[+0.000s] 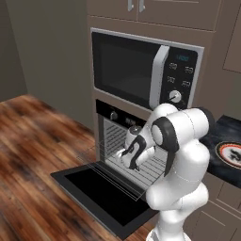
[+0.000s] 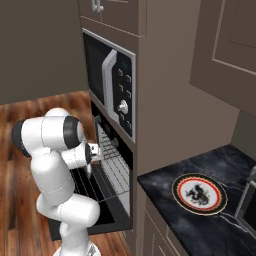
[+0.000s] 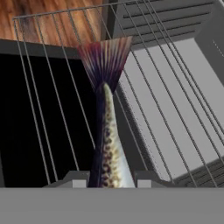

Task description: Place the fish on the rack of the oven, and slide the rack back inside. Close the oven door.

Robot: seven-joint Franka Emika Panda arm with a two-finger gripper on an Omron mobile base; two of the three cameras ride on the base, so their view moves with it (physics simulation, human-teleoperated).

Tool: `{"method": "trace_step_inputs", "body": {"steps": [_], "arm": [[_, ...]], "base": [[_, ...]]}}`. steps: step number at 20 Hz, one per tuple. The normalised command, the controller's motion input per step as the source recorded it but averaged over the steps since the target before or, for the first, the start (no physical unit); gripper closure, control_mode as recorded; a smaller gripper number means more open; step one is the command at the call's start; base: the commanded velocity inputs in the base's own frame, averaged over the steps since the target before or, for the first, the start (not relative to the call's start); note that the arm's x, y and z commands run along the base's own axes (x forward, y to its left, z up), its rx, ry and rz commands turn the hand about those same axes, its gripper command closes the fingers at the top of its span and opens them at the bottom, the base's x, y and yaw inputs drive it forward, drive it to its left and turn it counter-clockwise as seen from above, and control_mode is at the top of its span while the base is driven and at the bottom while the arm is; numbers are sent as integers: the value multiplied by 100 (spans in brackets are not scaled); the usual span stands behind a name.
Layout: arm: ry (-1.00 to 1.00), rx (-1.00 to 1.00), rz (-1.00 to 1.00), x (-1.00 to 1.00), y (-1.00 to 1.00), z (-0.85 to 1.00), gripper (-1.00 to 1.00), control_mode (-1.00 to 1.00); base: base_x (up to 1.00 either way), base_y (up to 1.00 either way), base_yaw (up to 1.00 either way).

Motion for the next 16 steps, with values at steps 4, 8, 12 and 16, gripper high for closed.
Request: {"method": "trace_step_inputs", "body": {"steps": [4,8,12,16], "arm": [[0,0,0,28,0,-27,100,-100],[0,0,0,18,0,-28,100,-100],[0,-2,0,15,0,-29,100,-100],[0,-2,0,8,2,-28,100,-100]], "base": [[0,0,0],[0,0,0],[0,0,0],[0,0,0]]}}
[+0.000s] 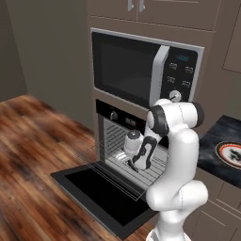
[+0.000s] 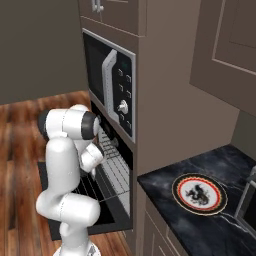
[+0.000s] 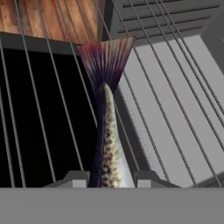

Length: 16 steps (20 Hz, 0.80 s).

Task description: Place the fish on the rack of the oven, and slide the rack back inside. Close the oven door.

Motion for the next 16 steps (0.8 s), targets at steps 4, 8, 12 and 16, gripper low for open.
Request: {"method": "trace_step_inputs", "body": {"steps": [4,8,12,16], "arm": [[0,-2,0,0,7,-22,100,-100],[0,-2,0,8,8,-17,100,-100],[0,0,0,15,9,-10,100,-100],[0,0,0,17,8,-7,100,-100]], "base": [[0,0,0],[0,0,0],[0,0,0],[0,0,0]]}}
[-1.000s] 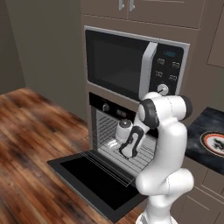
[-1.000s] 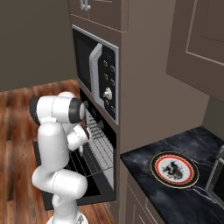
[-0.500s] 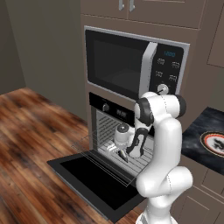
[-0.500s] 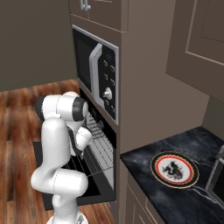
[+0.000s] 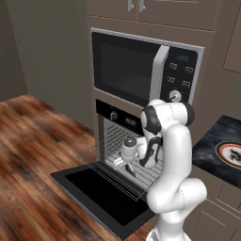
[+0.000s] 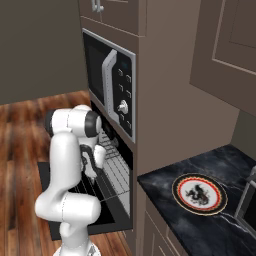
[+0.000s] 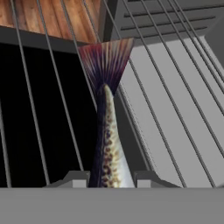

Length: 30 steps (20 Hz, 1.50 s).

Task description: Place the fish on the rack of the oven, and slide the rack back inside. Close the oven door.

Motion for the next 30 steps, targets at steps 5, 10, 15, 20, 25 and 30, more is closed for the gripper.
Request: {"method": "trace_step_inputs", "body": {"steps": [5,10,15,20,25,30], "arm": [[0,0,0,23,10,-6,100,-100],[0,0,0,24,6,-4,100,-100],[0,0,0,24,0,-3,100,-100],[0,-1,0,26,4,-10,100,-100],[0,-1,0,26,12,-15,100,-100],[0,-2,0,30,17,-16,100,-100]], "base": [[0,0,0],[0,0,0],[0,0,0],[0,0,0],[0,0,0],[0,0,0]]}}
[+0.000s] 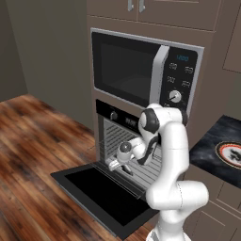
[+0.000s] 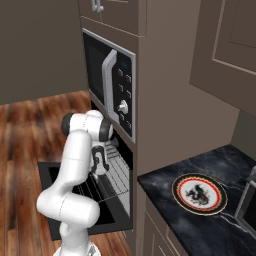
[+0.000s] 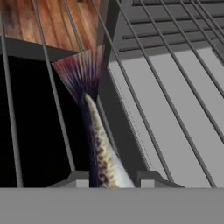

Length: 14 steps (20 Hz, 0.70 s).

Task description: Place the fish on the rack of the oven, and slide the rack back inside. Close the oven door.

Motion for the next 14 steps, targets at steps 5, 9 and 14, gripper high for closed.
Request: {"method": "trace_step_inputs", "body": {"steps": [5,9,14], "arm": [[0,-2,0,24,14,-18,-100,-100],[0,-1,-1,0,3,-2,-100,-100],[-6,0,-2,-9,0,22,-100,-100]], "base": [[0,0,0],[0,0,0],[0,0,0]]}}
